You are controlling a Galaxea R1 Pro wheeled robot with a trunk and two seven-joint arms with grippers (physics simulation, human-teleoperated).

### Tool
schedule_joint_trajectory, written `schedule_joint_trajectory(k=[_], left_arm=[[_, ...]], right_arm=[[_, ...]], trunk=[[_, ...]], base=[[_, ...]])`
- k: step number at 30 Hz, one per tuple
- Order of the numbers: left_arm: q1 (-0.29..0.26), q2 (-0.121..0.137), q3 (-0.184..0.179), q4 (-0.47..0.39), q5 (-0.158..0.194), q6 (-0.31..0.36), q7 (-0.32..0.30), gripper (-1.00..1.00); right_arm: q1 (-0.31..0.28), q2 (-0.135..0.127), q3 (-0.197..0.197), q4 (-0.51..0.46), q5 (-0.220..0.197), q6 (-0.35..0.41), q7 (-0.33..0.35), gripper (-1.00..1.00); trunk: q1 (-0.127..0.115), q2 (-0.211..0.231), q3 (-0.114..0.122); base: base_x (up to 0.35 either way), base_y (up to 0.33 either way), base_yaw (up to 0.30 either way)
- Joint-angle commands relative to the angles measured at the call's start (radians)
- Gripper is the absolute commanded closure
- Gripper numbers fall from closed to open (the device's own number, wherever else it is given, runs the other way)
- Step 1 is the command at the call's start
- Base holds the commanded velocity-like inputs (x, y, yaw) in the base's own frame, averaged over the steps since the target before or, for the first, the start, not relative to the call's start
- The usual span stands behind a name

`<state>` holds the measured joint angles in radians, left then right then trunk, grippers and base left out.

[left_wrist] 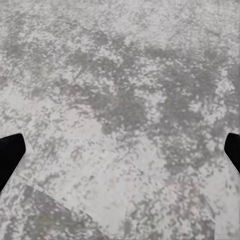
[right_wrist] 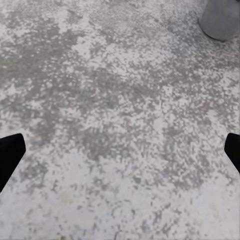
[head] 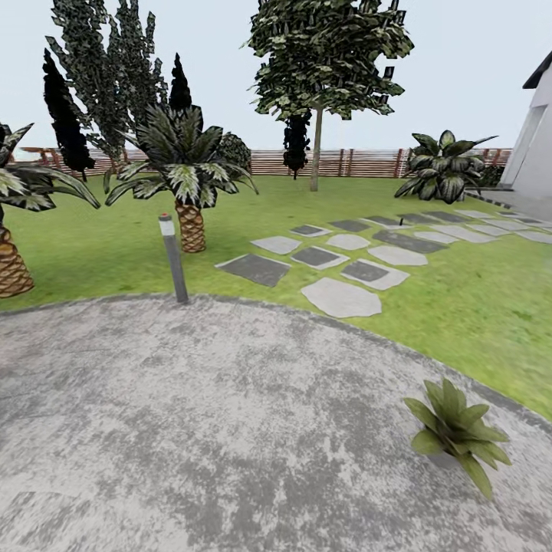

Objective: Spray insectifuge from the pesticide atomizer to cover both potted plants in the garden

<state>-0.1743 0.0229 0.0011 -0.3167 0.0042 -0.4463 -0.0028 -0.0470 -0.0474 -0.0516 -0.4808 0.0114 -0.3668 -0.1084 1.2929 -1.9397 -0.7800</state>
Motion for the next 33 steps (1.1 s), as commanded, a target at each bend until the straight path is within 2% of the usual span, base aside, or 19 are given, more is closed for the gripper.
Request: schedule_joint_trajectory(k=[1, 7, 33], left_arm=[[-0.001, 0.0, 0.0, 0.001, 0.0, -0.003, 0.0, -1.0], [-0.001, 0.0, 0.0, 0.001, 0.0, -0.003, 0.0, -1.0], [-0.001, 0.0, 0.0, 0.001, 0.0, -0.003, 0.001, -1.0]], right_arm=[[-0.001, 0.0, -0.001, 0.001, 0.001, -0.003, -0.002, -1.0], [-0.001, 0.0, 0.0, 0.001, 0.002, -0.003, -0.002, -1.0], [-0.001, 0.0, 0.0, 0.001, 0.002, -0.003, -0.002, -1.0]], trunk=[[0.0, 0.0, -0.001], [0.0, 0.0, -0.001], [0.0, 0.0, -0.001]], base=[[0.336, 0.0, 0.0], [0.329, 0.073, 0.0], [0.297, 0.172, 0.0]])
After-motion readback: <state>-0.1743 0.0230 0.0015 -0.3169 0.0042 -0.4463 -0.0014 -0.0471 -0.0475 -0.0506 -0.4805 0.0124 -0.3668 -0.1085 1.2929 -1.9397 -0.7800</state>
